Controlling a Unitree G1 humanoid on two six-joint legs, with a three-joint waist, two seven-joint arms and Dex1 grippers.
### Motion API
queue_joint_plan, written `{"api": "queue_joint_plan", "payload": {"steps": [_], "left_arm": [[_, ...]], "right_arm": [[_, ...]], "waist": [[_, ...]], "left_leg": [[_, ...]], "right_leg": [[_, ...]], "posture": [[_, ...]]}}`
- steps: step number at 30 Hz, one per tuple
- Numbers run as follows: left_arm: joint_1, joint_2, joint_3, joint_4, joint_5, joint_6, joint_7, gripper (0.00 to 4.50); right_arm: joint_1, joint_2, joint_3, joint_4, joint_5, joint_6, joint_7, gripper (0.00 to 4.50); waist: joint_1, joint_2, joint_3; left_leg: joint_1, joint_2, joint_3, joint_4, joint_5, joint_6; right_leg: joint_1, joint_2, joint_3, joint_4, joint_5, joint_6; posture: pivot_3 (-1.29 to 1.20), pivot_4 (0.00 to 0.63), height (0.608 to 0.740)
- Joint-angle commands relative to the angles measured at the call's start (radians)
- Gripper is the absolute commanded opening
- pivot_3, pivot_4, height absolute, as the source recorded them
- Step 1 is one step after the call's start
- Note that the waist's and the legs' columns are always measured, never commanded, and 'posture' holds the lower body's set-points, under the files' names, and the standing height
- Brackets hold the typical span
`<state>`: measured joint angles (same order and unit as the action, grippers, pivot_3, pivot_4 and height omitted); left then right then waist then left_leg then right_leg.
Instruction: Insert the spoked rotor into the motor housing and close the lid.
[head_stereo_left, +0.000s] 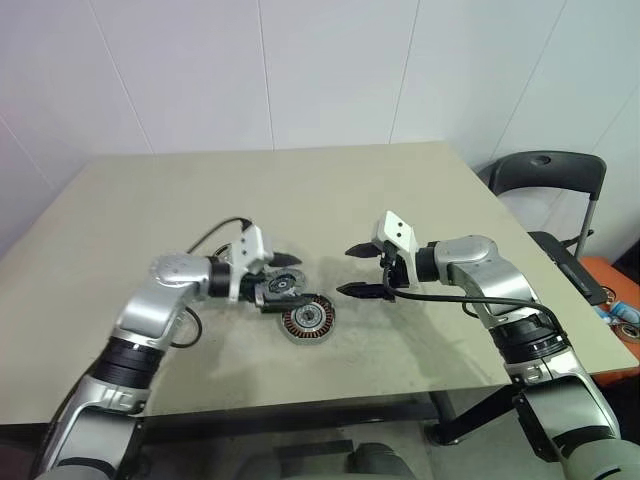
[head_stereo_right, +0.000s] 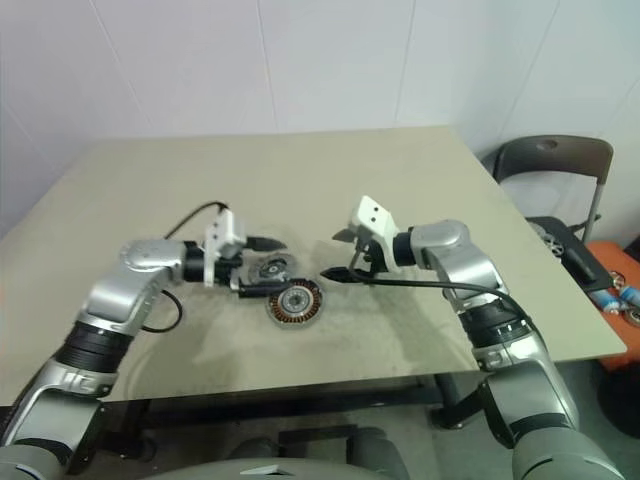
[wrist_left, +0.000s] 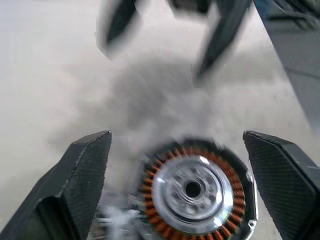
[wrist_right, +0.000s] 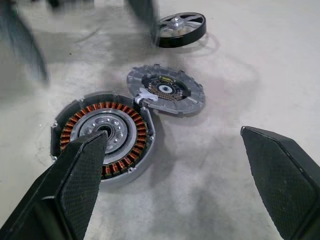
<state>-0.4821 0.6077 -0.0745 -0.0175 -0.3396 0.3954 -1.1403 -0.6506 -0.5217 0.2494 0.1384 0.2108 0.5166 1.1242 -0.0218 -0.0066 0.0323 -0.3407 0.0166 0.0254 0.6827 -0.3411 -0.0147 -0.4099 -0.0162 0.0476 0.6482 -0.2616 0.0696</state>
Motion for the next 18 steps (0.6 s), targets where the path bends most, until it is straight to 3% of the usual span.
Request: {"api": "queue_joint_plan", "payload": {"steps": [1,2,6,16,18], "left_arm": [[0.048,0.078,0.123,-0.052,-0.029,0.02,0.036,4.49],[0.08,0.094,0.153,-0.06,-0.039,0.025,0.047,4.49],[0.242,0.119,0.242,-0.118,-0.071,0.028,0.084,4.5],[0.546,0.085,0.399,-0.27,-0.131,0.03,0.216,4.5],[0.588,0.079,0.422,-0.288,-0.139,0.027,0.236,4.5]], "right_arm": [[-0.04,0.019,0.012,-0.041,0.018,0.027,0.014,4.5],[-0.046,0.023,0.022,-0.037,0.014,0.036,0.016,4.5],[-0.06,0.044,0.065,-0.024,-0.012,0.051,0.014,3.55],[-0.085,0.08,0.141,0.014,-0.06,0.031,0.016,0.13],[-0.086,0.086,0.151,0.019,-0.068,0.03,0.015,0.05]], "waist": [[-0.002,0.0,0.0],[-0.004,0.001,0.0],[-0.012,0.0,0.001],[-0.016,-0.001,0.001],[-0.019,0.0,0.001]], "left_leg": [[0.0,0.0,0.0,0.0,0.0,0.0],[0.0,0.0,0.0,0.0,0.0,0.0],[0.0,0.001,0.0,0.0,0.0,0.0],[-0.001,-0.002,-0.001,0.0,0.0,0.0],[-0.001,-0.002,-0.001,-0.001,0.0,0.0]], "right_leg": [[0.0,0.0,0.0,0.0,0.0,0.0],[0.0,0.0,0.0,0.0,0.0,0.0],[0.0,-0.001,0.0,0.0,0.0,0.0],[-0.001,-0.01,-0.002,0.001,0.0,0.0],[-0.001,-0.01,-0.002,0.001,0.0,0.0]], "posture": [[0.0,0.0,0.74],[0.0,0.0,0.74],[0.0,0.0,0.74],[0.0,0.0,0.74],[0.0,0.0,0.74]]}}
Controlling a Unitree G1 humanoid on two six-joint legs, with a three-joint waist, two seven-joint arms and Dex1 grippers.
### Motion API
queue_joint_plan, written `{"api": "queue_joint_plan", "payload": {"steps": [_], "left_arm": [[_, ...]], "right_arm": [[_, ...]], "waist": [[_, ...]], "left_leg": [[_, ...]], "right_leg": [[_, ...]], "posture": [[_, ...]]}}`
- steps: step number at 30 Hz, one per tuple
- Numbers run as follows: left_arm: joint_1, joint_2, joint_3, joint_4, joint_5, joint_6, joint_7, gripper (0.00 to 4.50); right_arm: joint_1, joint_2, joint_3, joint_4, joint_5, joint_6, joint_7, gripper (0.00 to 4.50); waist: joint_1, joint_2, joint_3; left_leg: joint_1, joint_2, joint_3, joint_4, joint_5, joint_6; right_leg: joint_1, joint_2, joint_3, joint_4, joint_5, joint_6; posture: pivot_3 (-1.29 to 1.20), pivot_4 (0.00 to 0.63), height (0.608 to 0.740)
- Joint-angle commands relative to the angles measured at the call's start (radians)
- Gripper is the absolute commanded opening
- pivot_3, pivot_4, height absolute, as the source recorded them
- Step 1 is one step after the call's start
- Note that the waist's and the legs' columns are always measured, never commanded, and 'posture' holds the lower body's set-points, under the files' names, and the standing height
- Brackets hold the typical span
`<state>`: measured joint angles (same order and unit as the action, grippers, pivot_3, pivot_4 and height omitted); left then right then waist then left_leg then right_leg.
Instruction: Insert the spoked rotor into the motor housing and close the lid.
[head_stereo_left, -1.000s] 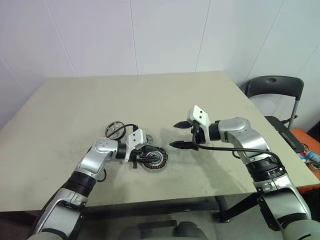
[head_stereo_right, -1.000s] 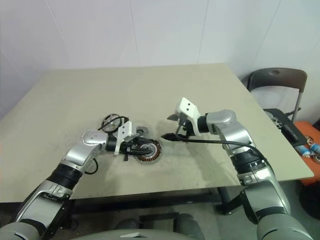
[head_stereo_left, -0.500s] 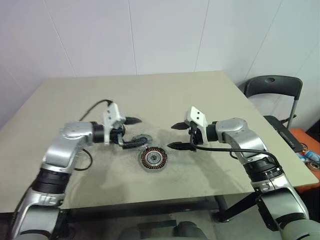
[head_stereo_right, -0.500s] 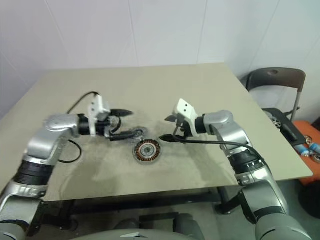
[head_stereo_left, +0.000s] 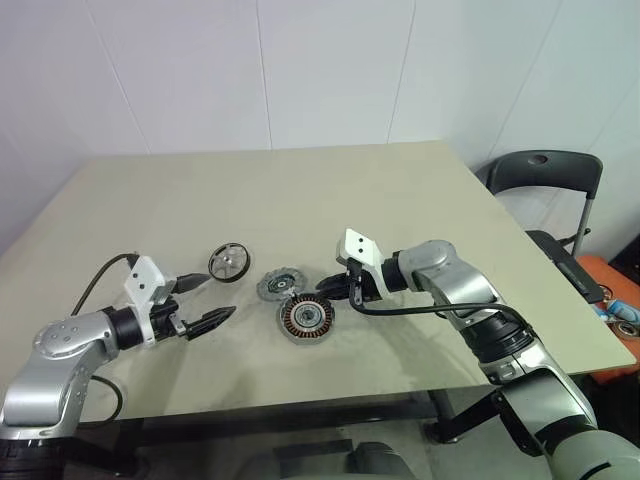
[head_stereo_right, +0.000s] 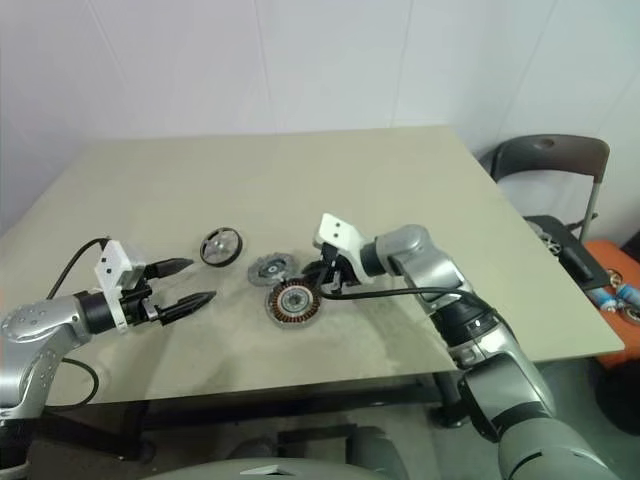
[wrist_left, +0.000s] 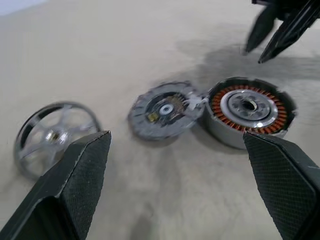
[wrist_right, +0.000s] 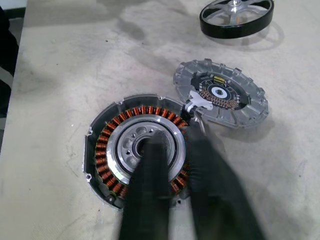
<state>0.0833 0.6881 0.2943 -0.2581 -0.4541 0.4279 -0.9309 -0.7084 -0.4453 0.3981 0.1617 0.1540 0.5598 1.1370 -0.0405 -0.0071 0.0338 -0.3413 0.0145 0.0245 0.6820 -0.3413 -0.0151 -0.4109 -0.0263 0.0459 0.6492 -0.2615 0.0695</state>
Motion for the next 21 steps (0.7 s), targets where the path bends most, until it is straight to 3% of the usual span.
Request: {"api": "queue_joint_plan", "payload": {"steps": [1,15,21], "left_arm": [[0.043,-0.004,0.062,-0.058,-0.027,-0.006,0.033,4.5],[0.094,-0.008,0.055,-0.094,-0.048,-0.004,0.078,4.5],[0.088,-0.009,0.039,-0.093,-0.047,-0.005,0.091,4.5]], "right_arm": [[-0.027,0.016,0.009,0.0,-0.015,-0.011,-0.001,0.05],[-0.013,0.101,0.055,0.084,-0.058,-0.042,-0.025,0.05],[0.004,0.13,0.082,0.211,-0.116,-0.101,-0.059,0.05]], "waist": [[-0.002,0.0,0.0],[-0.004,0.0,0.0],[-0.004,0.0,0.0]], "left_leg": [[0.0,0.0,0.0,0.0,0.0,0.0],[0.0,0.0,0.0,-0.001,0.0,0.0],[0.0,0.0,0.0,-0.001,0.0,0.0]], "right_leg": [[0.0,0.0,0.0,0.0,0.0,0.0],[-0.001,0.0,0.0,0.0,0.0,0.0],[0.0,0.0,0.0,0.0,0.0,0.0]], "posture": [[0.0,0.0,0.74],[0.0,0.0,0.74],[0.0,0.0,0.74]]}}
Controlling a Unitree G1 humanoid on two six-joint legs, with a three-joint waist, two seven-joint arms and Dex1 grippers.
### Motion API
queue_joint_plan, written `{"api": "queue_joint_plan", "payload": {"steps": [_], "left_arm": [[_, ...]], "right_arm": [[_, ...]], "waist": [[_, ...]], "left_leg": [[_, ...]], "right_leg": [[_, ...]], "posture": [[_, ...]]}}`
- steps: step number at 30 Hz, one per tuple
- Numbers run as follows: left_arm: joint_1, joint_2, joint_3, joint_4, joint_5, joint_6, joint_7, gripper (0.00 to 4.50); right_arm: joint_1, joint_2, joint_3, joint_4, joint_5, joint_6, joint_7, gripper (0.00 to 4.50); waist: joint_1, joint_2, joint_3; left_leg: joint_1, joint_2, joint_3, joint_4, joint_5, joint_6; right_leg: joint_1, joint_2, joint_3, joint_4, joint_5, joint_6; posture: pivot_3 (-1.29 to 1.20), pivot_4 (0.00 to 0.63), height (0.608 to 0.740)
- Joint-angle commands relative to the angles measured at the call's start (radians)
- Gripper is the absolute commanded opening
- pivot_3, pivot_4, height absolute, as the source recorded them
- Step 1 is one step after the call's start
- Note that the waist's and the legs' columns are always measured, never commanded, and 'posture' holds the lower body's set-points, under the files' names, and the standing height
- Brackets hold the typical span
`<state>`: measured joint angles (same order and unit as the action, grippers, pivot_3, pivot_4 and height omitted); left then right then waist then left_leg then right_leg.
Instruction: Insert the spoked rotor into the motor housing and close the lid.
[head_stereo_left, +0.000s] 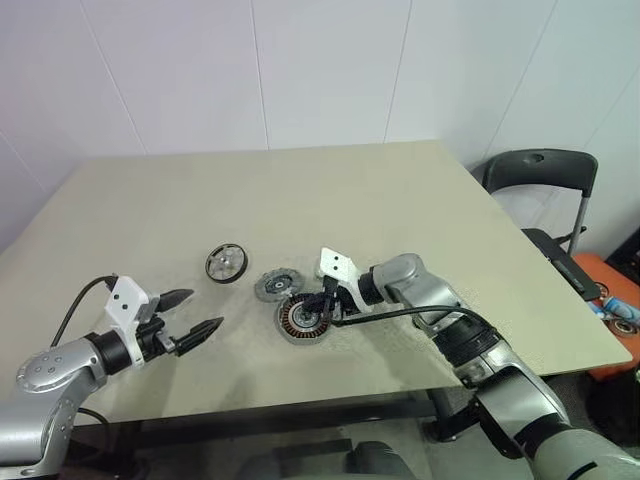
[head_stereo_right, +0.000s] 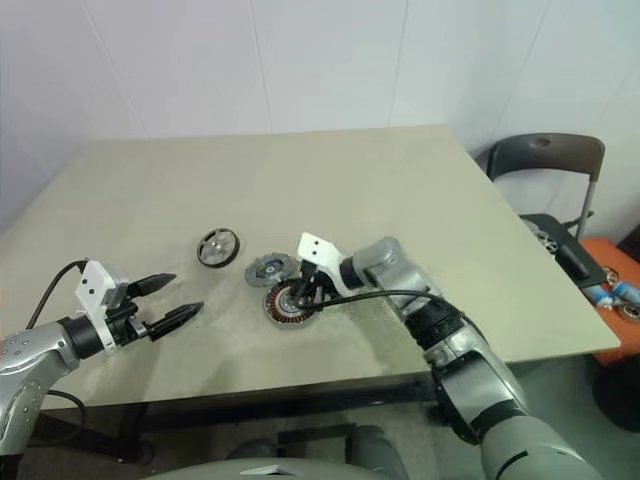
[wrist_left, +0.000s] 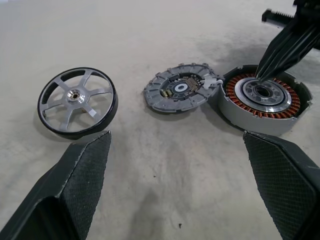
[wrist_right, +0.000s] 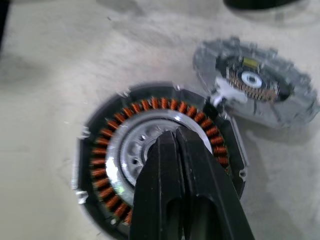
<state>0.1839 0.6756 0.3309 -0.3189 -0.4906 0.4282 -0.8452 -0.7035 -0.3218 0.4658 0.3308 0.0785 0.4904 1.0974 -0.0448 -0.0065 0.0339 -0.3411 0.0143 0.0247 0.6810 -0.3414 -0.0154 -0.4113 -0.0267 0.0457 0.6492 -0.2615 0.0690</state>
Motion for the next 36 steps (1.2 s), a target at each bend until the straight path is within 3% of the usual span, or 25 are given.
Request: {"api": "queue_joint_plan", "payload": {"steps": [1,13,22,28,31,36], "left_arm": [[-0.014,0.002,-0.001,-0.034,-0.011,-0.005,0.008,4.5],[-0.023,-0.001,-0.016,-0.026,-0.007,-0.014,0.019,4.5],[-0.02,-0.004,-0.019,-0.02,0.002,-0.022,0.03,4.5],[0.008,-0.036,0.021,-0.023,-0.01,0.004,0.094,4.5],[0.012,-0.045,0.047,-0.002,-0.039,0.034,0.117,4.5],[-0.01,-0.096,0.078,-0.036,-0.17,0.229,0.23,4.5]], "right_arm": [[0.0,0.009,0.008,0.046,-0.038,-0.033,-0.021,0.05],[-0.053,0.03,-0.132,-0.045,0.091,0.059,0.013,0.05],[-0.034,0.005,-0.118,-0.054,0.08,0.04,0.028,0.05],[-0.016,-0.081,-0.122,-0.13,0.1,0.05,0.093,0.05],[-0.005,-0.122,-0.128,-0.174,0.113,0.059,0.121,0.6],[0.005,-0.195,-0.137,-0.253,0.141,0.077,0.178,2.26]], "waist": [[0.0,0.0,0.0],[0.0,0.0,0.0],[0.0,0.0,0.0],[0.001,0.0,0.0],[0.001,0.0,0.0],[0.001,0.0,0.0]], "left_leg": [[0.001,0.0,0.0,0.0,0.0,0.0],[0.0,0.0,0.0,0.0,0.0,-0.001],[-0.001,0.0,0.0,-0.001,0.0,-0.001],[-0.002,0.0,0.0,-0.002,0.0,0.0],[-0.003,0.0,0.0,-0.002,0.0,0.0],[-0.003,0.0,0.0,-0.001,0.0,0.0]], "right_leg": [[0.001,0.0,0.0,0.0,0.0,0.0],[0.0,0.0,0.0,0.001,0.0,0.0],[-0.001,0.0,0.0,0.0,0.0,0.0],[-0.002,-0.001,0.0,-0.001,0.0,0.0],[-0.003,0.0,0.0,-0.001,0.0,0.0],[-0.003,0.0,0.0,-0.001,0.0,0.0]], "posture": [[0.0,0.0,0.74],[0.0,0.0,0.74],[0.0,0.0,0.74],[0.0,0.0,0.74],[0.0,0.0,0.74],[0.0,0.0,0.74]]}}
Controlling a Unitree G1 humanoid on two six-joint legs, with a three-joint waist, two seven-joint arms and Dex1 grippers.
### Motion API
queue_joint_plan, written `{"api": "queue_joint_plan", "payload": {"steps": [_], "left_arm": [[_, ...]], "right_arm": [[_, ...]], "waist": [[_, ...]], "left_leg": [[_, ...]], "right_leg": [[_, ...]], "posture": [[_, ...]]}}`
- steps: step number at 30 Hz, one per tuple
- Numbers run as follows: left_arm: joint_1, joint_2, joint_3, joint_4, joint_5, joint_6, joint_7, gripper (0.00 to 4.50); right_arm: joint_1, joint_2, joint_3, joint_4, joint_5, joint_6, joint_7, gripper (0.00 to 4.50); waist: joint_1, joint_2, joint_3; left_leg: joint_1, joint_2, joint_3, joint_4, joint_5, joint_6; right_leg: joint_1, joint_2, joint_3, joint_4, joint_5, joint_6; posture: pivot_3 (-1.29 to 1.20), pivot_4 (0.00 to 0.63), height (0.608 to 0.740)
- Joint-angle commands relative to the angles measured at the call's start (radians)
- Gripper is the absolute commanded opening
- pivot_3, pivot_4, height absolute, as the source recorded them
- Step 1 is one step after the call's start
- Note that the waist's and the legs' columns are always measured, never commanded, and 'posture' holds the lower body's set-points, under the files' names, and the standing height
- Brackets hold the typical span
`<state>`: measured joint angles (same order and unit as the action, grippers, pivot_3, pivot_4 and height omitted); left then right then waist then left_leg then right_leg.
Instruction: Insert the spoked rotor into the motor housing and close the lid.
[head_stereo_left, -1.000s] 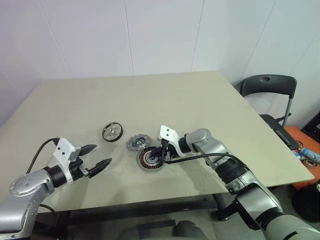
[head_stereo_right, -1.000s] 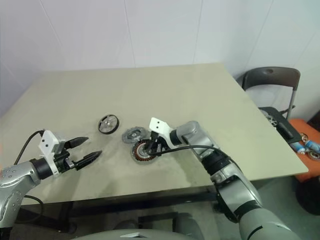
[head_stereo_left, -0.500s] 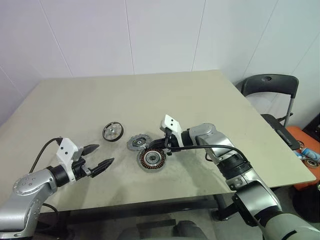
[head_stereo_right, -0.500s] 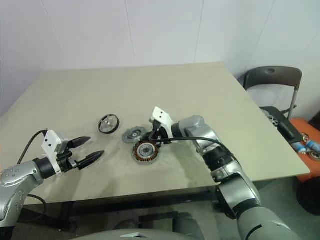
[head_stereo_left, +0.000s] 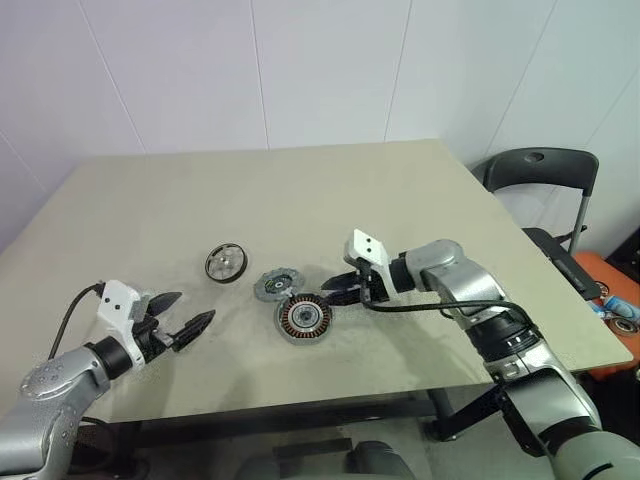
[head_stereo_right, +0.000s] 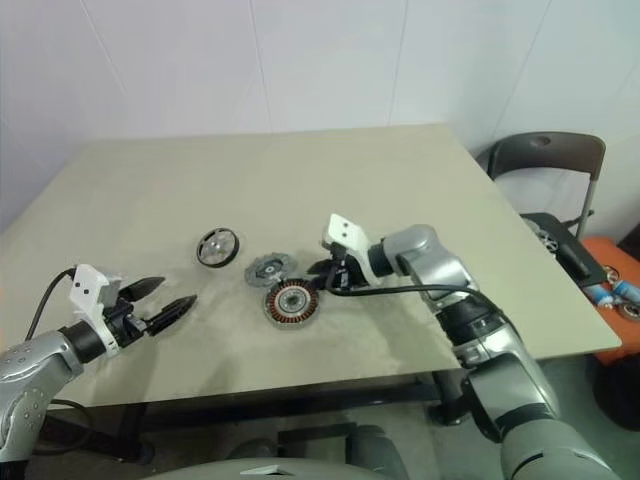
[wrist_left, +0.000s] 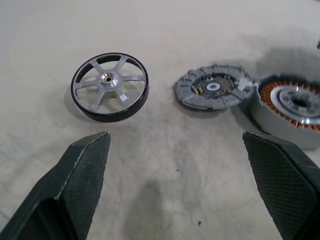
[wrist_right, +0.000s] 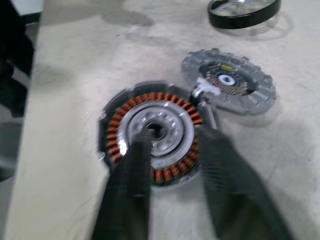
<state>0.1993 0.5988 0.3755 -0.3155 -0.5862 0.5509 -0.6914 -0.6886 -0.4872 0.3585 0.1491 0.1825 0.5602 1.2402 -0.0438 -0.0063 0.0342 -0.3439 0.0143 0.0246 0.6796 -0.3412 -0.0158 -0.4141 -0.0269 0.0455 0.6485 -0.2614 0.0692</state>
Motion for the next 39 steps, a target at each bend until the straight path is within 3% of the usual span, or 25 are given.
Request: {"api": "queue_joint_plan", "payload": {"steps": [1,6,7,14,27,39], "left_arm": [[-0.041,-0.03,0.035,-0.032,-0.088,0.142,0.111,4.5],[-0.137,-0.095,0.04,0.028,-0.16,0.258,0.21,4.5],[-0.163,-0.113,0.042,0.038,-0.175,0.281,0.24,4.5],[-0.324,-0.233,0.056,0.103,-0.27,0.438,0.431,4.5],[-0.454,-0.39,0.168,0.222,-0.383,0.481,0.671,4.5],[-0.47,-0.434,0.175,0.249,-0.406,0.432,0.717,4.5]], "right_arm": [[-0.008,-0.041,-0.031,-0.084,0.043,0.01,0.047,2.56],[-0.015,-0.057,-0.036,-0.081,0.031,-0.025,0.035,4.32],[-0.018,-0.057,-0.034,-0.073,0.021,-0.038,0.029,4.46],[-0.023,-0.044,-0.031,-0.048,0.007,-0.088,0.007,4.46],[-0.028,-0.054,-0.047,-0.045,0.014,-0.106,0.017,4.46],[-0.033,-0.048,-0.128,0.011,0.068,-0.069,0.0,4.46]], "waist": [[0.001,0.0,0.0],[0.003,-0.001,0.0],[0.003,-0.001,0.0],[0.005,-0.002,0.0],[0.008,-0.003,0.0],[0.009,-0.003,0.001]], "left_leg": [[0.0,0.0,0.0,0.0,0.0,0.0],[0.001,0.0,-0.001,0.001,0.0,0.0],[0.001,0.0,-0.001,0.001,0.0,0.0],[0.001,-0.001,-0.001,0.001,0.0,0.0],[0.001,-0.002,-0.002,0.001,0.0,0.0],[0.0,-0.003,-0.002,0.001,0.0,-0.001]], "right_leg": [[0.0,0.0,0.0,0.0,0.0,0.0],[0.002,0.001,-0.001,0.0,0.0,0.0],[0.002,0.001,-0.001,0.0,0.0,0.0],[0.002,0.0,-0.001,0.0,0.0,0.0],[0.002,0.0,-0.001,0.0,0.0,0.0],[0.002,0.0,-0.001,0.0,0.0,0.0]], "posture": [[0.0,0.0,0.74],[0.0,0.0,0.74],[0.0,0.0,0.74],[0.0,0.0,0.74],[0.0,0.0,0.74],[0.0,0.0,0.74]]}}
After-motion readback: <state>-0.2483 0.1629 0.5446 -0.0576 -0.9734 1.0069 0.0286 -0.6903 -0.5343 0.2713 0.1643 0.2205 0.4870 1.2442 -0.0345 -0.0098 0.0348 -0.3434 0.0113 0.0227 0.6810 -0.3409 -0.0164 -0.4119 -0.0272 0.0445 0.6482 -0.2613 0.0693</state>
